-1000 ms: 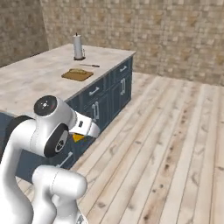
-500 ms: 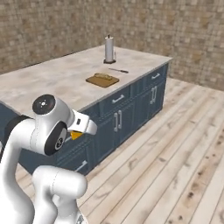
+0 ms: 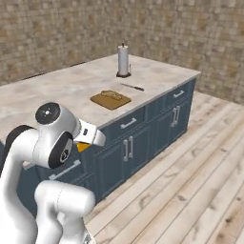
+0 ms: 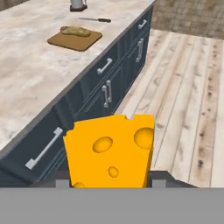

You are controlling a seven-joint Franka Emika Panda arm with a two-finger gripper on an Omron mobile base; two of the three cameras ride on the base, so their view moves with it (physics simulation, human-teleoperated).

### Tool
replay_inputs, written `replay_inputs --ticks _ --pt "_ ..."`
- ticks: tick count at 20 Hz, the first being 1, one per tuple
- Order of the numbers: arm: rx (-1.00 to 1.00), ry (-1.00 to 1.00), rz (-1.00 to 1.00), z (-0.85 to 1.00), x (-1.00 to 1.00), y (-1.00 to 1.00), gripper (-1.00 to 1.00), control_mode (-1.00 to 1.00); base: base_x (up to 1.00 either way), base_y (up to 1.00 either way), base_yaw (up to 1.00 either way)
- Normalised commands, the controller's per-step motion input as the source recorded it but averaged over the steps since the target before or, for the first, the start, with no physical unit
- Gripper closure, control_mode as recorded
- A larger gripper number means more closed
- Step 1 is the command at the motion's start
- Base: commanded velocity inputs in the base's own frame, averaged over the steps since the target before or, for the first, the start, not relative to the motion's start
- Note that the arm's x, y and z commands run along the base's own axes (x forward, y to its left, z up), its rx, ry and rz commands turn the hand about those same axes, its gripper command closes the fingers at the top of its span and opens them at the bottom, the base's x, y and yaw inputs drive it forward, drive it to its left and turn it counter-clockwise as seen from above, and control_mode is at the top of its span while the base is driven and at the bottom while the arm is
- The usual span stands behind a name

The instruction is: Retrieve the sausage and cheese from the fridge and place them on the cutting board on the counter.

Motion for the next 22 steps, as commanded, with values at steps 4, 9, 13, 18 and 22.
replay_inputs --ticks 4,9,13,18,22 --pt "0.00 0.00 0.00 0.00 0.00 0.00 1.00 1.00 0.84 -0.07 0.28" --pt "0.00 0.00 0.00 0.00 0.00 0.00 1.00 1.00 0.80 -0.12 0.28" --pt "0.00 0.00 0.00 0.00 0.00 0.00 1.00 1.00 0.69 -0.22 0.27" --pt "0.00 0.00 0.00 0.00 0.00 0.00 1.00 1.00 0.62 -0.26 0.28" --pt "0.00 0.00 0.00 0.00 0.00 0.00 1.00 1.00 0.62 -0.26 0.28"
